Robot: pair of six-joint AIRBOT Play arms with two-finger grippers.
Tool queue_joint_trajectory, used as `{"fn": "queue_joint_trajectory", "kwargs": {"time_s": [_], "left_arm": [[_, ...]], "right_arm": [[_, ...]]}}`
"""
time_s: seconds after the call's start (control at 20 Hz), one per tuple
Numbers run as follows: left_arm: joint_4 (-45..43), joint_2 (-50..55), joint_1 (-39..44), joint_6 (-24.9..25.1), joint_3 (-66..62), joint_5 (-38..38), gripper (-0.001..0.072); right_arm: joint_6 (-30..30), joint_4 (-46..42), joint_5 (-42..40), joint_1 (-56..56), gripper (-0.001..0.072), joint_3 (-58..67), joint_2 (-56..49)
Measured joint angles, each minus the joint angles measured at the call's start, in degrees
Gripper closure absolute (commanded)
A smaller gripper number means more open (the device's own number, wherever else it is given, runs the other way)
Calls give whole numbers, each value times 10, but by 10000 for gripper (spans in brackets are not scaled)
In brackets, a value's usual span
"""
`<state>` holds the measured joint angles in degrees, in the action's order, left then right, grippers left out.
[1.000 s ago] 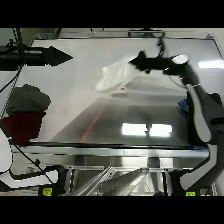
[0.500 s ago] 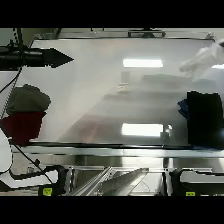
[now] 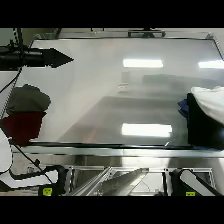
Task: Fold the shirts.
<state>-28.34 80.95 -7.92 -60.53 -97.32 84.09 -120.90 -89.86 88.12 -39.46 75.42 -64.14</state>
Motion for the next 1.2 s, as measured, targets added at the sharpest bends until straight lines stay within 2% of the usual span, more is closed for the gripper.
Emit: {"fn": "queue_joint_trajectory", "kwargs": {"time_s": [0.2,0.25,0.3,0.35,0.4,0.55,0.6,0.65,0.7,0.75,0.95,1.05,1.2], "left_arm": [[0,0,0,0,0,5,693],[0,0,0,0,0,6,693],[0,0,0,0,0,7,694],[0,0,0,0,0,8,694],[0,0,0,0,0,8,694],[0,0,0,0,0,8,696],[0,0,0,0,-3,10,704],[0,0,-2,-5,-9,11,705],[0,0,-5,-15,-19,13,705],[0,0,-9,-24,-32,14,705],[-2,-28,-34,-59,-69,19,705],[-19,-68,-50,-66,-37,21,704],[-59,-151,-71,-72,83,21,703]], "right_arm": [[-7,-44,-40,-25,686,-165,56],[-7,-49,-51,-28,644,-192,61],[-5,-53,-60,-30,383,-214,64],[3,-55,-61,-32,45,-228,66],[16,-57,-62,-33,4,-234,66],[55,-54,-57,-34,21,-190,68],[64,-44,-56,-33,178,-154,68],[70,-24,-57,-29,476,-110,67],[75,0,-63,-22,653,-69,66],[78,27,-74,-12,691,-26,65],[96,126,-108,67,692,64,68],[117,153,-105,134,691,70,70],[147,171,-98,263,691,27,82]]}}
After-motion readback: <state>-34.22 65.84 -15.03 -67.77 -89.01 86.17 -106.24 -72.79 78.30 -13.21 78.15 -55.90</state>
